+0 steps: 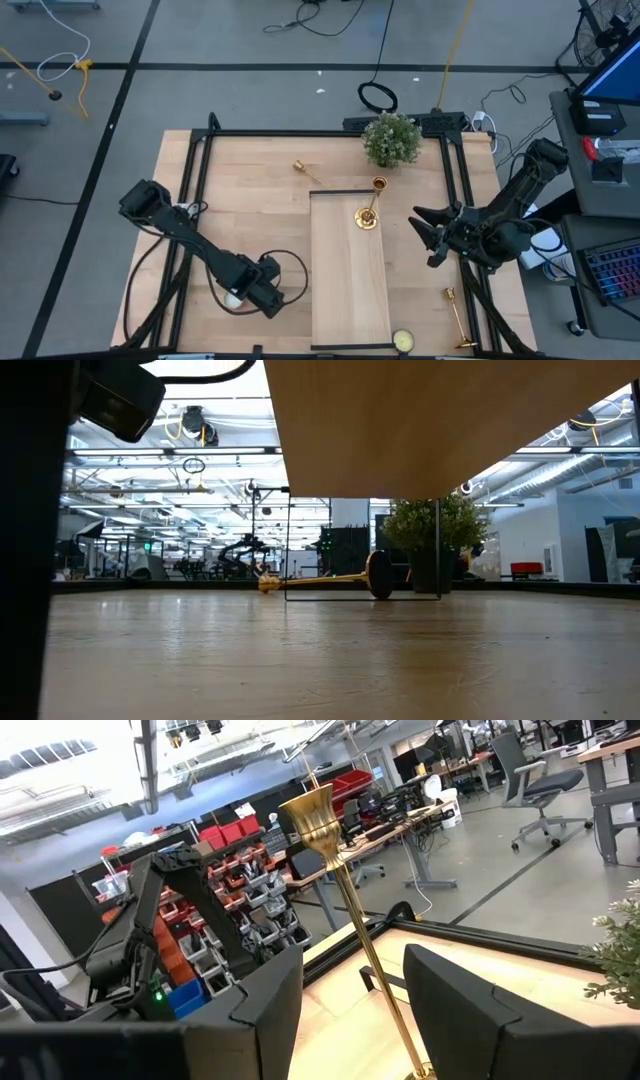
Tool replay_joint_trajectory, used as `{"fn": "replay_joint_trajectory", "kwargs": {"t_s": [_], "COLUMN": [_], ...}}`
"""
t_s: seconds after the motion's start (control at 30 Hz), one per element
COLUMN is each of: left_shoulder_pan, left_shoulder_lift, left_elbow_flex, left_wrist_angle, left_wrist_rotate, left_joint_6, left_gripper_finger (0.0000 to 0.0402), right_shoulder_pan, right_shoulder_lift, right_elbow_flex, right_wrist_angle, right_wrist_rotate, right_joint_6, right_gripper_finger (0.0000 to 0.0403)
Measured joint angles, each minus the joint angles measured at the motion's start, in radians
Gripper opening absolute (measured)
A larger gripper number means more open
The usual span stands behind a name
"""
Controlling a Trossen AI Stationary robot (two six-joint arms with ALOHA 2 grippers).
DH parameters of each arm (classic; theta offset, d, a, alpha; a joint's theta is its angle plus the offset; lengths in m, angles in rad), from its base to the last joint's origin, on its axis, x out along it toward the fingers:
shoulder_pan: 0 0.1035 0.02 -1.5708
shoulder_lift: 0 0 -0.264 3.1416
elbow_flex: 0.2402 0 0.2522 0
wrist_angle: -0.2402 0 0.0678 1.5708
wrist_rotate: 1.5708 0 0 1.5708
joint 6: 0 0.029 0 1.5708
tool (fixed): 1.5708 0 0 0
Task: Pick & Place candle stick holders
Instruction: Put the blue patterned scented candle on the shelf
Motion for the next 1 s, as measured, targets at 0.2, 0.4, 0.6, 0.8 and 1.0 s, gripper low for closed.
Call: {"fn": "replay_joint_trajectory", "kwargs": {"t_s": [0.2, 0.4, 0.6, 0.8, 1.0], "left_shoulder_pan": [-0.004, -0.005, -0.001, -0.001, -0.001], "left_shoulder_lift": [0.0, 0.0, 0.0, 0.019, 0.056], "left_elbow_flex": [0.0, 0.0, 0.0, -0.012, -0.015], "left_wrist_angle": [0.0, 0.002, 0.017, 0.042, 0.055], "left_wrist_rotate": [0.057, 0.058, 0.058, 0.076, 0.114], "left_joint_6": [-0.055, -0.079, -0.107, -0.129, -0.131], "left_gripper_finger": [0.0358, 0.0358, 0.0358, 0.0358, 0.0358], "right_shoulder_pan": [0.01, 0.015, 0.015, 0.015, 0.018], "right_shoulder_lift": [0.0, 0.0, 0.0, 0.0, 0.0], "right_elbow_flex": [0.0, 0.0, 0.0, 0.0, 0.0], "right_wrist_angle": [0.0, 0.0, 0.0, -0.001, -0.008], "right_wrist_rotate": [0.0, 0.0, 0.0, 0.0, 0.0], "right_joint_6": [0.0, 0.0, -0.003, -0.003, 0.0], "right_gripper_finger": [0.0171, 0.0171, 0.0171, 0.0171, 0.0171]}}
